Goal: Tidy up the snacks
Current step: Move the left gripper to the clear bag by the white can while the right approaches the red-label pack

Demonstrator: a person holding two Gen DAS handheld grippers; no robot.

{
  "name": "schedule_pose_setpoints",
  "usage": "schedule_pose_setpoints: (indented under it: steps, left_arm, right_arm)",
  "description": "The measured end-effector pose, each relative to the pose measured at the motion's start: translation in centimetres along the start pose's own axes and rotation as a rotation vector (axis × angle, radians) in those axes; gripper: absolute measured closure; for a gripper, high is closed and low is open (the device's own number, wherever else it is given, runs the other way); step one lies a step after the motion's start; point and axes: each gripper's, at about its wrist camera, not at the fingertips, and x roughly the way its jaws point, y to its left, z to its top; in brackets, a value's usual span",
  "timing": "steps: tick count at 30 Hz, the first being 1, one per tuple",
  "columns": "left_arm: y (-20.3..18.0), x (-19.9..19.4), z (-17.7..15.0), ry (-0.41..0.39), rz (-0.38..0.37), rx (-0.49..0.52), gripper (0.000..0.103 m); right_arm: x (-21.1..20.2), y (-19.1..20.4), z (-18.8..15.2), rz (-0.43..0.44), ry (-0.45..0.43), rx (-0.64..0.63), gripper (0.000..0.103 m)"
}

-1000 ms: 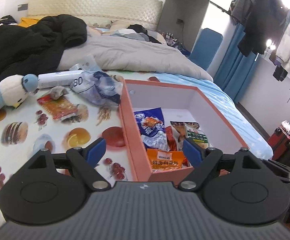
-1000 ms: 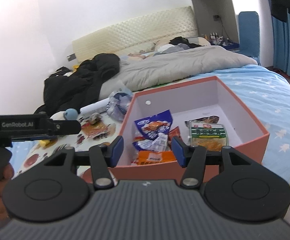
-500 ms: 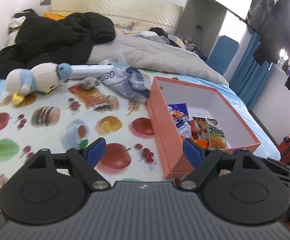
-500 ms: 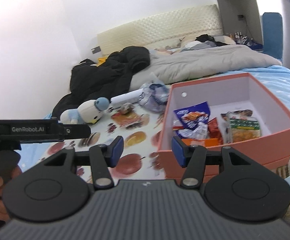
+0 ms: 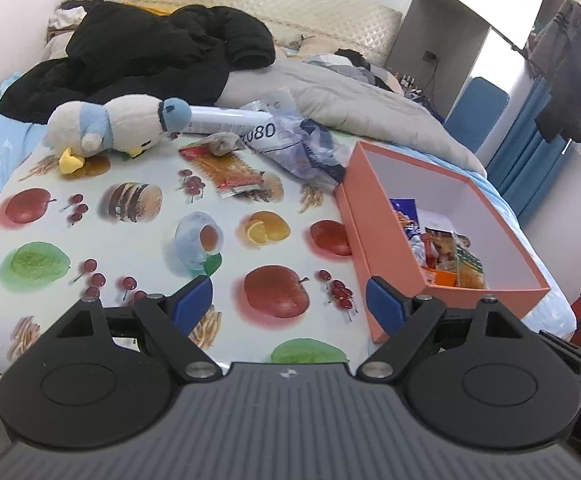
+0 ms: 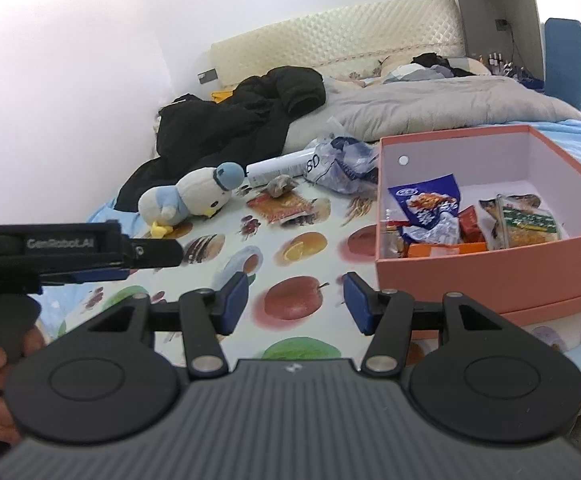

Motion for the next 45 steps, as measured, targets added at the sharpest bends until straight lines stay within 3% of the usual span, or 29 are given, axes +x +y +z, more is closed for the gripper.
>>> schedule_pose_setpoints:
  steps: [8,20,28,32,39,45]
  left_arm:
    - [2.6,4.4,2.5,0.003,0.025,-0.034,0.016]
    - [6.6,15.5,10.1,0.038,-0.047,-0.025,0.017]
    - [8.1,24.3,14.9,0.056,-0.027,0.042,0.017]
    - [9.2,29.0,17.7,0.065,-0.015,0.044,0.017]
    - [9.6,37.1,22.3,0.134,0.067,0.167,0.017]
    - [8.9,41.5,23.7,0.186,0.092,0.290,0.017]
  right_arm:
    - [3.7,1.3,-0.1,-0.005,0.008,-0.038,0.047]
    - [11.8,2.3,0.4,0.036,0.007,-0.059,0.047]
    - [18.6,1.1,1.2,0.050,0.047,-0.055,0.024]
    - [21.9,0.9,1.5,0.059,0.035,-0.076,0.021]
    - [29.1,1.2,2.6,0.062,0.050,-0.136,0.022]
    - [34.1,2.9,3.6,0.062,0.046,-0.253,0.022]
